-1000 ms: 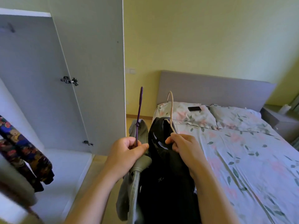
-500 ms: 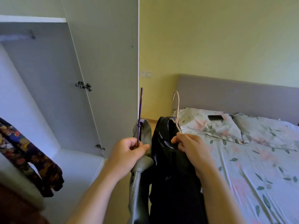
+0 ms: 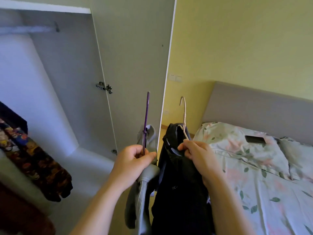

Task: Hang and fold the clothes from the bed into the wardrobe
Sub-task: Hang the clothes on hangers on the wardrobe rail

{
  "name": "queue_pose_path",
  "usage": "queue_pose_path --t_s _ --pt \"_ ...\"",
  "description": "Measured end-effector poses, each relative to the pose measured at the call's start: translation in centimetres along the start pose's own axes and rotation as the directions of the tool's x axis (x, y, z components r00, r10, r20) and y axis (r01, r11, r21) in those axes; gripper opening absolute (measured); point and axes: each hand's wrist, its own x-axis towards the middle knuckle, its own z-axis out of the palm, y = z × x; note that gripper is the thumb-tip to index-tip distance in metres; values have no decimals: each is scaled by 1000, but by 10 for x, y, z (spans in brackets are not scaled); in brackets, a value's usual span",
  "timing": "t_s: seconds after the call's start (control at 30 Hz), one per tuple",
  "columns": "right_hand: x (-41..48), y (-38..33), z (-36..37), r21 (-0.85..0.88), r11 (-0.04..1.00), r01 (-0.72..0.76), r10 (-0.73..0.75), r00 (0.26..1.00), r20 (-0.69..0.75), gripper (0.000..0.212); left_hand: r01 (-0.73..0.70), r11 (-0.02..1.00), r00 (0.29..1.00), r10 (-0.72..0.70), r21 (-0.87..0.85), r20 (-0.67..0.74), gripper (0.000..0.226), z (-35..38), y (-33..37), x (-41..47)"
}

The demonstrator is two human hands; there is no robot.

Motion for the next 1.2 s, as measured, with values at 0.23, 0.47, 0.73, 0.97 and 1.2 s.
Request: queue_pose_path --t_s 0.23,0.47,0.73,0.97,1.2 --pt "66 -22 31 -25 997 69 -65 989 134 39 -1 998 991 10 63 -137 31 -21 -6 56" --pt "127 -62 87 -22 993 119 -112 969 218 39 -5 998 976 20 67 -218 37 -73 -21 113" --pt "180 -113 154 -41 979 198 -174 927 331 40 19 998 945 0 55 -327 52 -137 -39 166" --pt "228 -138 210 -33 965 259 -221 877 426 41 73 995 903 -37 69 -429 52 -183 -47 194" --pt "282 -160 257 7 959 285 -240 795 557 40 182 982 830 -128 46 -543 38 -208 -49 228"
